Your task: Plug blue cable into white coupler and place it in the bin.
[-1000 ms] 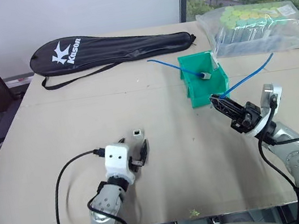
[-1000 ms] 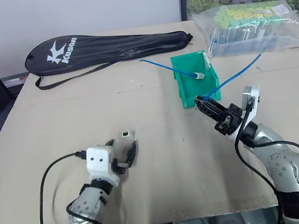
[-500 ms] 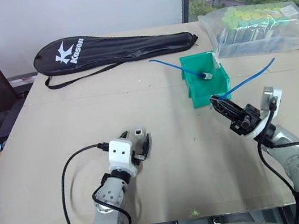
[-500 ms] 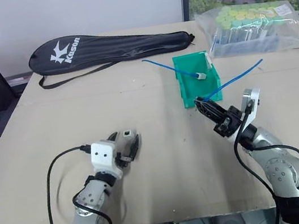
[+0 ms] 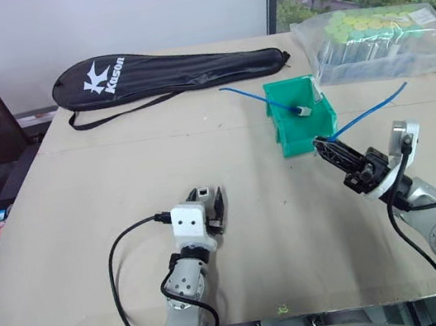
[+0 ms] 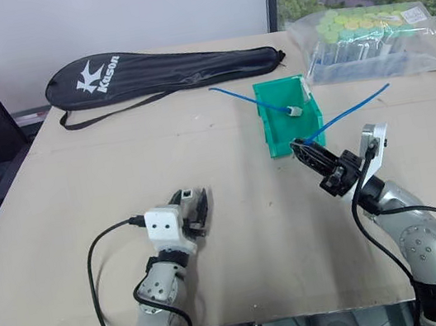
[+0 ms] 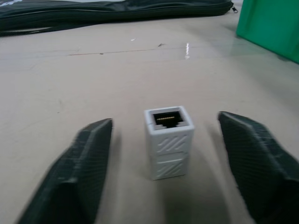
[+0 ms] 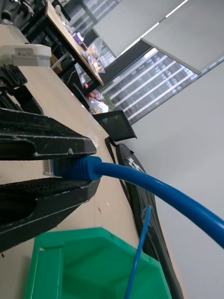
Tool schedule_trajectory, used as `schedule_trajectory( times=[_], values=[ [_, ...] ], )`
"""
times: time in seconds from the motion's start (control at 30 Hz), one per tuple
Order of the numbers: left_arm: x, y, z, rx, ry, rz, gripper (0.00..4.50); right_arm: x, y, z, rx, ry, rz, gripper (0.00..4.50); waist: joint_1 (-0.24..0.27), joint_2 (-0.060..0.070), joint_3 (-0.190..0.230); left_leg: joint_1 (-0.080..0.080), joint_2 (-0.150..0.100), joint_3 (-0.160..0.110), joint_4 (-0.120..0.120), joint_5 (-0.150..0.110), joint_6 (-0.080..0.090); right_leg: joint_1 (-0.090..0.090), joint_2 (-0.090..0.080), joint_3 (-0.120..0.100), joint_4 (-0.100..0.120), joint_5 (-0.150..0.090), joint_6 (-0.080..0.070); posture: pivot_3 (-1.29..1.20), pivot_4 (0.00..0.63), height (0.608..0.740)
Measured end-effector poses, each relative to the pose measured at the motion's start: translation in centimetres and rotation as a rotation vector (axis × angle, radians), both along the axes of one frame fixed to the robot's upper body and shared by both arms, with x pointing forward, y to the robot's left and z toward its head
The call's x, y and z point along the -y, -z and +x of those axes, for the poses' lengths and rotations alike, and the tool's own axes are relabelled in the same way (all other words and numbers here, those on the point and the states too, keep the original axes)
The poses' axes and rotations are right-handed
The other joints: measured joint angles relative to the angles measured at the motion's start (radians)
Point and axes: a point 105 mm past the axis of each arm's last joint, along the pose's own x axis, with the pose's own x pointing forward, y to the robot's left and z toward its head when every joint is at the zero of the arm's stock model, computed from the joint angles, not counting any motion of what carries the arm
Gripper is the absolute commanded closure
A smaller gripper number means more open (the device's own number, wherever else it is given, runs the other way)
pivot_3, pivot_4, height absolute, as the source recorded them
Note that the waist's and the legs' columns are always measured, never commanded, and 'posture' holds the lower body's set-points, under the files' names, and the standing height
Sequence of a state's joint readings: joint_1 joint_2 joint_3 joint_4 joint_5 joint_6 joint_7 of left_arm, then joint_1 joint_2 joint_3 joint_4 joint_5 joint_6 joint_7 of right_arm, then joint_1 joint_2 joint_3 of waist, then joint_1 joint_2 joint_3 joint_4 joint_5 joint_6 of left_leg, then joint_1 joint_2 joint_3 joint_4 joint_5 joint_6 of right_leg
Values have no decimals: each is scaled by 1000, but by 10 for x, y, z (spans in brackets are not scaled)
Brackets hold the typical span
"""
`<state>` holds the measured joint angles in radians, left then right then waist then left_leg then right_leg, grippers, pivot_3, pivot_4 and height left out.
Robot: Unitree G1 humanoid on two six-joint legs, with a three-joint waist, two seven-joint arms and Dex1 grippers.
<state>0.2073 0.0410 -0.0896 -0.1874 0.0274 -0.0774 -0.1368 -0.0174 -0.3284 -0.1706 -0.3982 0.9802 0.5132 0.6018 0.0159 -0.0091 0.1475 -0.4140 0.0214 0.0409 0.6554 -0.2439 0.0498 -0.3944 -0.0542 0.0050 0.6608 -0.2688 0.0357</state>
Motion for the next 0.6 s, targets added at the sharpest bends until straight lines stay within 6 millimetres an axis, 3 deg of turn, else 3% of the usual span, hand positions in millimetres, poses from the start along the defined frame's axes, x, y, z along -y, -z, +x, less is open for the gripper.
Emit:
schedule_trajectory(
  times=[0.07, 0.1, 0.27, 0.37, 0.47, 0.6],
  values=[
    [0, 0, 0, -1, -2, 0, 3802, 0, 1, 0, -3, 1, 0, 4500, 0, 1, -1, 0, 0, 0, 0, 0, 0, 0, 1, 0, 0, 0, 0, 0, 150, 740],
    [0, 1, 0, -2, -2, 0, 3973, 0, 0, -1, -3, 2, 0, 4500, 0, 2, -1, 0, 0, 0, 0, 0, 0, 0, 1, 0, 0, 0, 0, 0, 150, 740],
    [0, -1, 3, 6, 53, 29, 3923, -5, -1, -2, 4, -1, -2, 4500, 0, 2, -2, 0, 0, 0, 0, 0, 0, 0, 3, 0, 0, 0, 0, 0, 150, 740],
    [7, -6, 14, 16, 215, 52, 3923, -15, -2, -1, 24, -37, -44, 4500, 1, 2, -2, 0, 0, 0, 0, 1, 1, 0, 6, -4, 1, 0, 0, 0, 150, 740],
    [18, -15, 36, -13, 483, 58, 3923, -36, -10, -3, 131, -146, -174, 4500, -3, 1, -1, -1, 1, -1, 4, 3, 2, 0, 8, -7, 2, 0, -2, 0, 150, 740],
    [45, -40, 44, -12, 886, 106, 3923, -55, -12, 3, 248, -249, -289, 4500, -5, 0, 0, -2, 1, -2, 9, 3, 2, 1, 11, -6, 1, 2, 2, 0, 150, 740]
  ],
)
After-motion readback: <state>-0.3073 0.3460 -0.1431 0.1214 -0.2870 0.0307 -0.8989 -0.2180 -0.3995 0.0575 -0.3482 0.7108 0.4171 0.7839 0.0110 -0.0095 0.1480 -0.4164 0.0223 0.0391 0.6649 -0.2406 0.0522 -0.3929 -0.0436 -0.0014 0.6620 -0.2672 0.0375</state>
